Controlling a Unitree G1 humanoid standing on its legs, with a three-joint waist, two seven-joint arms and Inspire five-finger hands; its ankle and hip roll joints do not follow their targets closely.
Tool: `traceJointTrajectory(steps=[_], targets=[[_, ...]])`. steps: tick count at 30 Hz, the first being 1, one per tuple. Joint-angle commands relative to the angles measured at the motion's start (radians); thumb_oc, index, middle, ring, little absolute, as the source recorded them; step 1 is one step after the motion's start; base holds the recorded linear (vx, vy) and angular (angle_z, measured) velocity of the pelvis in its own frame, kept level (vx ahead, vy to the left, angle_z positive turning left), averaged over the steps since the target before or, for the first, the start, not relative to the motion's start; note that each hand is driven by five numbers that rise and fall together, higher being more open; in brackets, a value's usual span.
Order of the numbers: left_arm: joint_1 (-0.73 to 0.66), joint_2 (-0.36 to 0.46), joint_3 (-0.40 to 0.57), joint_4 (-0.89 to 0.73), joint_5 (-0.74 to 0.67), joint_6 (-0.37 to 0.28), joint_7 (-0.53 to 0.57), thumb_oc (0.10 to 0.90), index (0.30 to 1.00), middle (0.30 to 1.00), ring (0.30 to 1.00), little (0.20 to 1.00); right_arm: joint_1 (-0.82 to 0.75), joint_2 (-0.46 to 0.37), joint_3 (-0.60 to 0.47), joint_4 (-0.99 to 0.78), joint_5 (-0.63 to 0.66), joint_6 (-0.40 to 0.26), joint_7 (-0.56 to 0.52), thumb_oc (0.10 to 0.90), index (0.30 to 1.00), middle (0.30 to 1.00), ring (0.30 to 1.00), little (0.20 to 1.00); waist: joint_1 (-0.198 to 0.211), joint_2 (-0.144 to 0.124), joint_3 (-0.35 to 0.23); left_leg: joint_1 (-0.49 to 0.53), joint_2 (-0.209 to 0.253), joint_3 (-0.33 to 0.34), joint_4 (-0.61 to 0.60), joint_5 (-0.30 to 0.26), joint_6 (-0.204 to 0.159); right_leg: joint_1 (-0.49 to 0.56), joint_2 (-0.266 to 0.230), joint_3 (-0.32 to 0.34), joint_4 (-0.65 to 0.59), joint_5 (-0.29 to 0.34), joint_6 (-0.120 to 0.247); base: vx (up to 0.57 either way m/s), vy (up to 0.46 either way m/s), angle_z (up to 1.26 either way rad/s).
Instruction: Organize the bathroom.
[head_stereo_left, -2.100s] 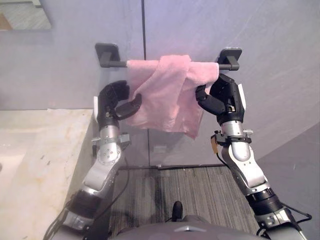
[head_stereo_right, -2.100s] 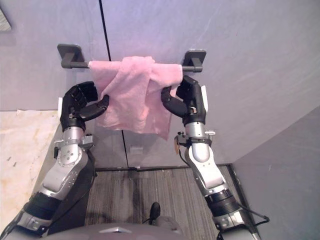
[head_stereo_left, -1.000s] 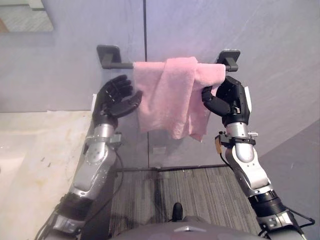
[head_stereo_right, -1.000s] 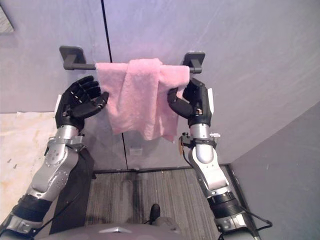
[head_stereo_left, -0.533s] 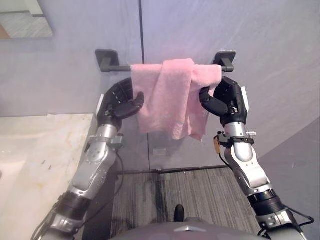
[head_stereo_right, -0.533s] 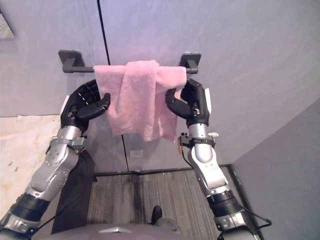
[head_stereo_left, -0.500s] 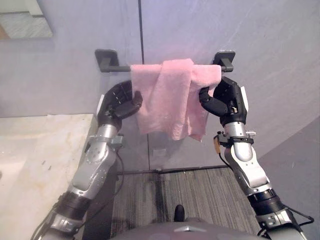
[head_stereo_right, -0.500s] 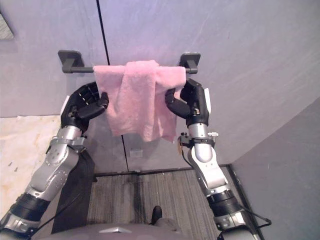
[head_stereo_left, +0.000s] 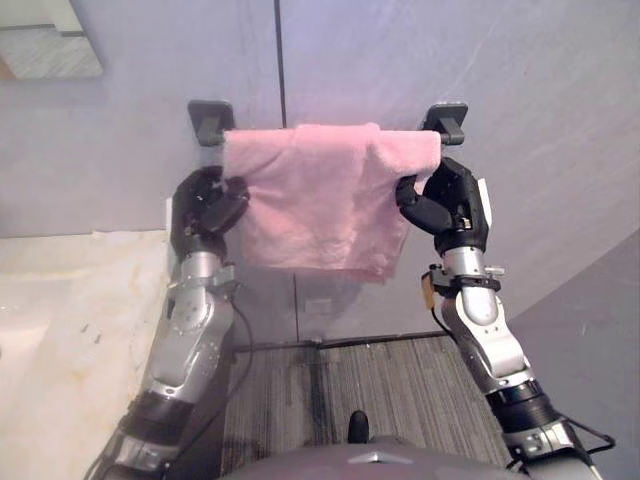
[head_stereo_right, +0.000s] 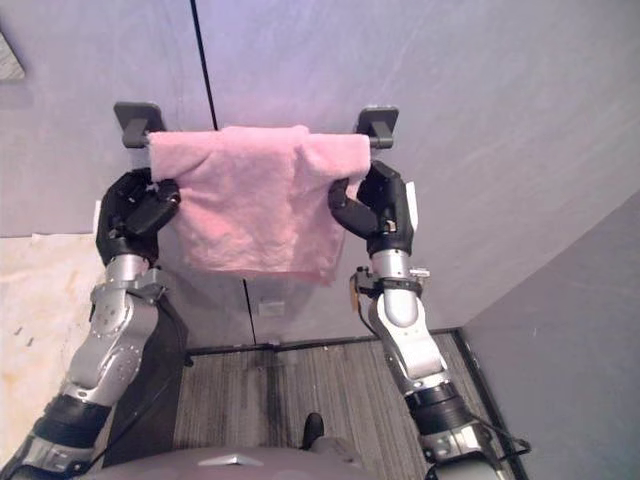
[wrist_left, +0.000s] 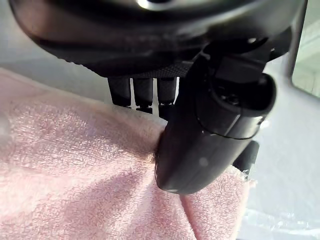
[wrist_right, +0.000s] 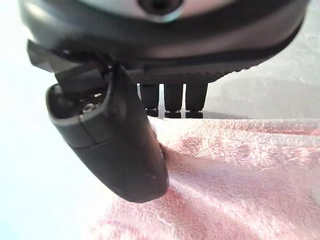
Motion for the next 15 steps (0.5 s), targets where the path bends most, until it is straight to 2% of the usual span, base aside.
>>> traceJointTrajectory(steps=[1,15], targets=[[-0.060,0.002,0.068,-0.020,0.086,-0.154,0.067,0.400,0.300,0.300,0.300,0.300,0.179,-0.039,-0.006,0.058,0.055,-0.007,-0.091,0.400,0.300,0.300,0.300,0.300,-0.053,0.035,0.003,-0.066,-0.019,-0.042,0.009,0.022,0.057,0.102,-0.005,-0.026,0.061,-0.186,0.070,-0.02,-0.001,0.03],[-0.095,-0.012,-0.068,-0.017,0.086,-0.150,0.098,0.400,0.300,0.300,0.300,0.300,0.180,0.021,0.037,0.118,0.144,-0.069,-0.290,0.400,0.300,0.300,0.300,0.300,-0.064,0.039,0.020,-0.067,-0.021,-0.026,0.006,0.022,0.063,0.096,-0.001,-0.016,0.052,-0.172,0.073,0.00,-0.001,0.00]])
